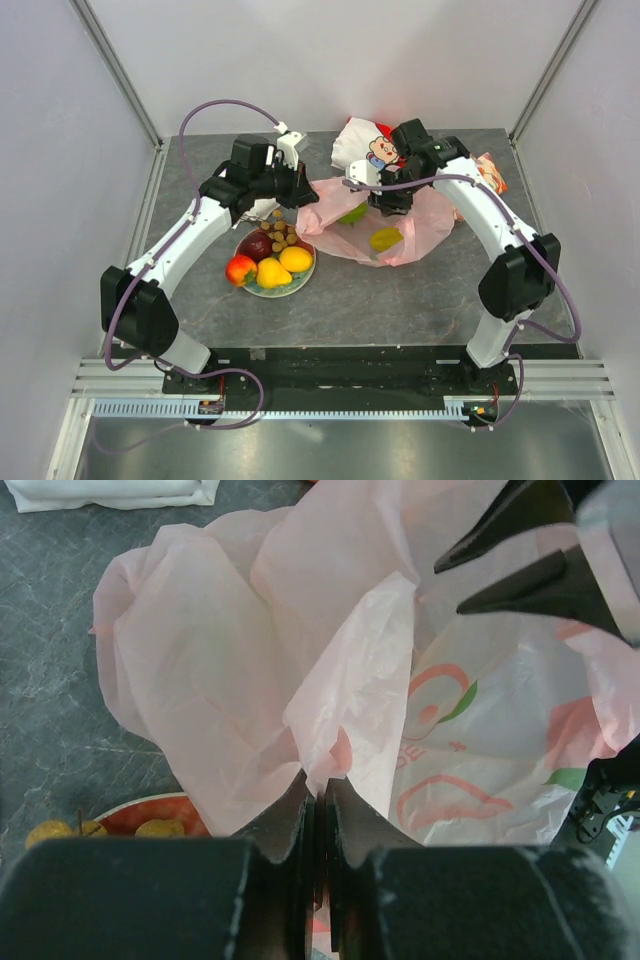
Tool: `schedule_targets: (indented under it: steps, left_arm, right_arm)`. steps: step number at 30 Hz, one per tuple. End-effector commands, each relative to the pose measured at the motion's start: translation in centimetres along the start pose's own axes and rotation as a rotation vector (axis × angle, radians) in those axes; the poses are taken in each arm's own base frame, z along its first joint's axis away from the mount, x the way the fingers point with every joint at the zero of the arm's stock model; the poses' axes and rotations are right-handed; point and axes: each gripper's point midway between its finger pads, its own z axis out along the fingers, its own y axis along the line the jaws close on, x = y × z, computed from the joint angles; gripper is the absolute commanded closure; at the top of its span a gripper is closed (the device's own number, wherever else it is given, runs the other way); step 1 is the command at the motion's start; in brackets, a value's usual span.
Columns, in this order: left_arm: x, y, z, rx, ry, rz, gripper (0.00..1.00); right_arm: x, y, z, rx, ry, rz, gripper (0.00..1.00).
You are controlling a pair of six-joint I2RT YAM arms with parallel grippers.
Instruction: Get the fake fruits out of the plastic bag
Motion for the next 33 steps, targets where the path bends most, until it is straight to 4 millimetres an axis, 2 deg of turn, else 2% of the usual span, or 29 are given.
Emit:
schedule_targets:
  steps: [1, 2, 3, 4, 5, 6, 7, 8, 9, 10, 12, 14, 17, 18, 19, 21, 22, 24, 25, 27, 30, 32, 33]
  left_arm:
    - [-2.7, -1.1, -0.5, 0.049, -0.075, 0.000, 0.88]
    - [-2.3, -1.1, -0.5, 0.048, -0.068, -0.008, 0.88]
    - [-2.2, -1.2, -0.6, 0.050, -0.068, -0.010, 0.89]
    - [-1.8, -1.2, -0.6, 0.052, -0.058, -0.015, 0.92]
    - [-1.8, -1.4, -0.9, 0.051, -0.062, -0.013, 0.93]
    - [-1.7, -1.3, -1.0, 0.046, -0.060, -0.013, 0.94]
    - [-1.4, -1.4, -1.1, 0.045, -0.055, -0.010, 0.96]
    - [-1.4, -1.4, -1.3, 0.044, -0.058, -0.004, 0.97]
    - [-1.4, -1.4, -1.3, 0.043, -0.058, 0.002, 0.97]
    - [-1.4, -1.4, -1.4, 0.042, -0.058, 0.010, 0.97]
    - [-1.4, -1.3, -1.4, 0.038, -0.059, 0.017, 0.98]
    - [-1.5, -1.2, -1.3, 0.037, -0.060, 0.023, 0.98]
    - [-1.4, -1.1, -0.9, 0.042, -0.052, 0.021, 0.98]
    - [-1.2, -1.0, -0.6, 0.049, -0.043, 0.018, 0.98]
    - [-1.2, -1.1, -0.6, 0.052, -0.043, 0.018, 0.98]
    - [-1.0, -1.2, -0.4, 0.062, -0.032, 0.011, 0.98]
    - [-0.9, -1.1, -0.3, 0.060, -0.030, 0.008, 0.98]
    - [-0.8, -1.0, -0.3, 0.060, -0.025, 0.005, 0.98]
    - [-0.7, -1.0, -0.2, 0.060, -0.021, 0.004, 0.98]
    - [-0.5, -0.9, -0.2, 0.055, -0.015, 0.007, 0.98]
    - [-0.4, -0.7, 0.0, 0.053, -0.009, 0.006, 0.98]
    - [-0.5, -0.6, 0.1, 0.053, -0.009, 0.006, 0.98]
    - [-0.4, -0.6, 0.2, 0.053, -0.006, 0.004, 0.98]
  right_arm:
    - [1.2, 2.9, 2.6, -0.083, 0.022, 0.008, 0.57]
    - [1.3, 3.2, 3.5, -0.094, 0.033, -0.010, 0.57]
    - [2.4, 3.1, 4.5, -0.079, 0.068, -0.023, 0.59]
    - [2.7, 3.2, 4.6, -0.060, 0.078, -0.040, 0.59]
    - [3.7, 4.5, 5.3, -0.074, 0.099, -0.032, 0.58]
    - [3.8, 4.8, 5.2, -0.058, 0.086, -0.035, 0.57]
    - [3.6, 5.6, 3.9, -0.037, 0.074, -0.051, 0.56]
    - [3.7, 6.7, 3.7, -0.040, 0.079, -0.062, 0.56]
    - [5.3, 9.0, 4.1, -0.080, 0.114, -0.050, 0.55]
    - [5.1, 9.7, 2.8, -0.050, 0.100, -0.062, 0.55]
    - [6.1, 11.3, 2.6, -0.056, 0.110, -0.056, 0.54]
    - [5.5, 10.6, 1.6, -0.005, 0.092, -0.074, 0.53]
    - [3.8, 7.4, 1.6, 0.069, 0.060, -0.063, 0.51]
    - [3.4, 6.5, 1.9, 0.080, 0.053, -0.047, 0.50]
    - [3.6, 5.9, 3.0, 0.064, 0.063, -0.027, 0.50]
    - [2.9, 4.0, 3.5, 0.093, 0.045, -0.015, 0.50]
    - [3.1, 3.7, 4.5, 0.080, 0.051, -0.003, 0.49]
    - [2.7, 2.3, 5.1, 0.103, 0.038, -0.007, 0.48]
    - [2.9, 2.1, 6.1, 0.089, 0.045, -0.006, 0.48]
    - [3.0, 1.6, 6.7, 0.082, 0.054, -0.014, 0.45]
    - [4.5, 1.2, 8.5, 0.048, 0.095, -0.010, 0.42]
    - [5.4, 1.0, 8.9, 0.031, 0.112, -0.026, 0.37]
    - [6.2, 1.4, 9.6, 0.001, 0.135, -0.033, 0.35]
